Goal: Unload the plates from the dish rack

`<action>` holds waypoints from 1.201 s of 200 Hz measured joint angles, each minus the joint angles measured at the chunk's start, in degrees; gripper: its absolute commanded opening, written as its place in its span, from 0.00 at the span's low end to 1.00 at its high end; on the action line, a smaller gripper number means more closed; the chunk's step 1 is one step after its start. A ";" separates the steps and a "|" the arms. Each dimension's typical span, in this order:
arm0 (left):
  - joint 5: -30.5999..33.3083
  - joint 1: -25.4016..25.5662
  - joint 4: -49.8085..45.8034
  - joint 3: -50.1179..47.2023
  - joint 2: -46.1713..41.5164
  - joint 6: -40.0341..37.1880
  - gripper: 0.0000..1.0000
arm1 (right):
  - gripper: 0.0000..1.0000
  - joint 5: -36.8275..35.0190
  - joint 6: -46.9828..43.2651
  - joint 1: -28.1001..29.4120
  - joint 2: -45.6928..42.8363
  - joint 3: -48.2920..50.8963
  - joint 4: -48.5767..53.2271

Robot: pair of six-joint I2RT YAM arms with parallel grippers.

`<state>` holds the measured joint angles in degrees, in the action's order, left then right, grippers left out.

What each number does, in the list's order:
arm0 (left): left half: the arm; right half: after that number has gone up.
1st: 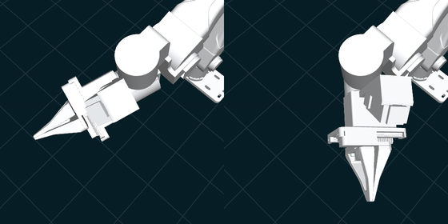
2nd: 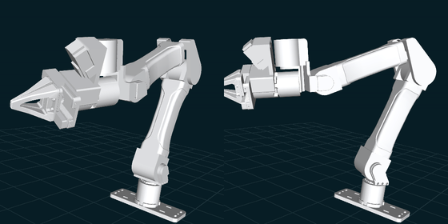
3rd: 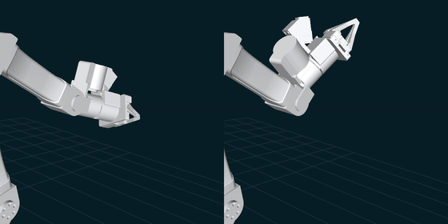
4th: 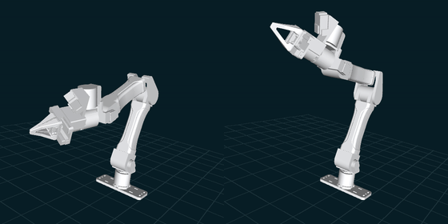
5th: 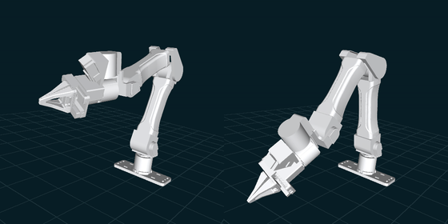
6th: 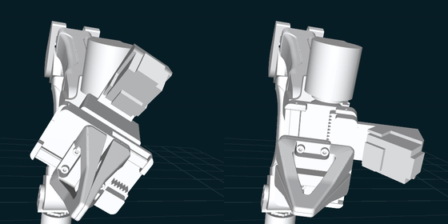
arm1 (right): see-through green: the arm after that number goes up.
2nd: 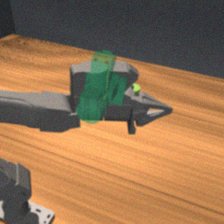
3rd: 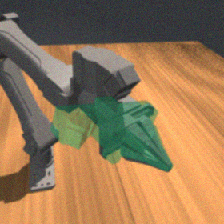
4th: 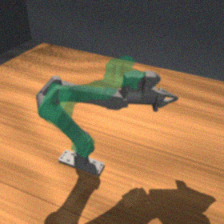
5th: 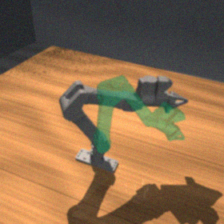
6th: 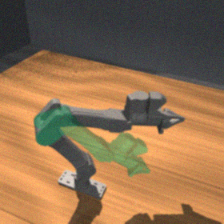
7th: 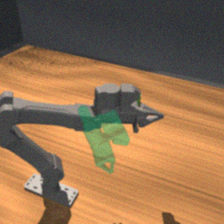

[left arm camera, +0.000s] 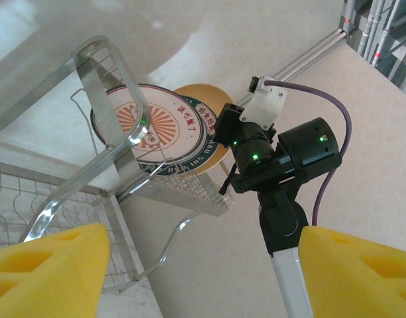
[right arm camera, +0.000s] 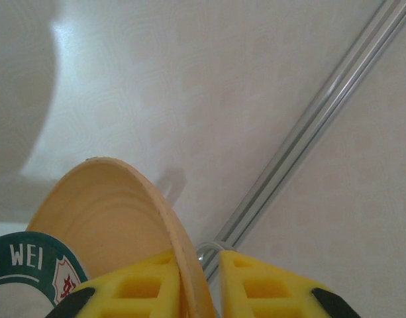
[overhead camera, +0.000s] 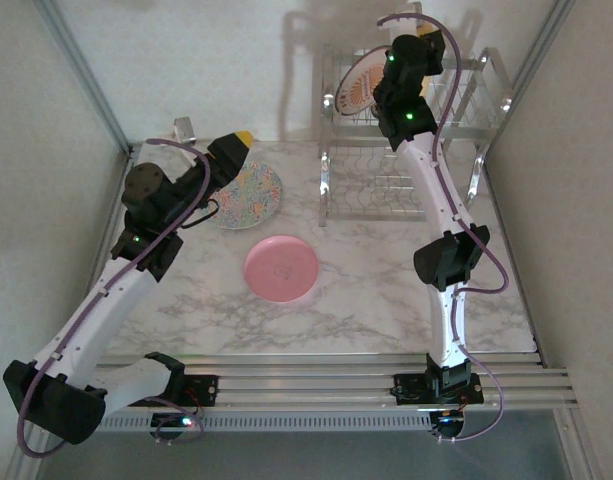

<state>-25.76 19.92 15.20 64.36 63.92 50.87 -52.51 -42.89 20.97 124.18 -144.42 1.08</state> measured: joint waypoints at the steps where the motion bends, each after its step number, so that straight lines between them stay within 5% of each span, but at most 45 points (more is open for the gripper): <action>1: -0.02 0.00 0.00 0.00 0.02 0.00 0.75 | 0.16 0.00 0.00 0.00 0.00 0.00 0.02; 144: -0.22 0.31 0.00 0.00 0.68 0.00 0.75 | 0.01 0.20 -3.37 -0.04 0.13 -1.20 -2.08; 240: -0.24 0.52 0.02 0.00 0.68 0.00 0.75 | 0.00 0.20 -8.83 -0.09 0.20 -1.27 -8.92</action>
<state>-26.00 20.45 15.22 64.36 64.60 50.87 -52.31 -51.72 20.88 124.38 -145.69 -7.84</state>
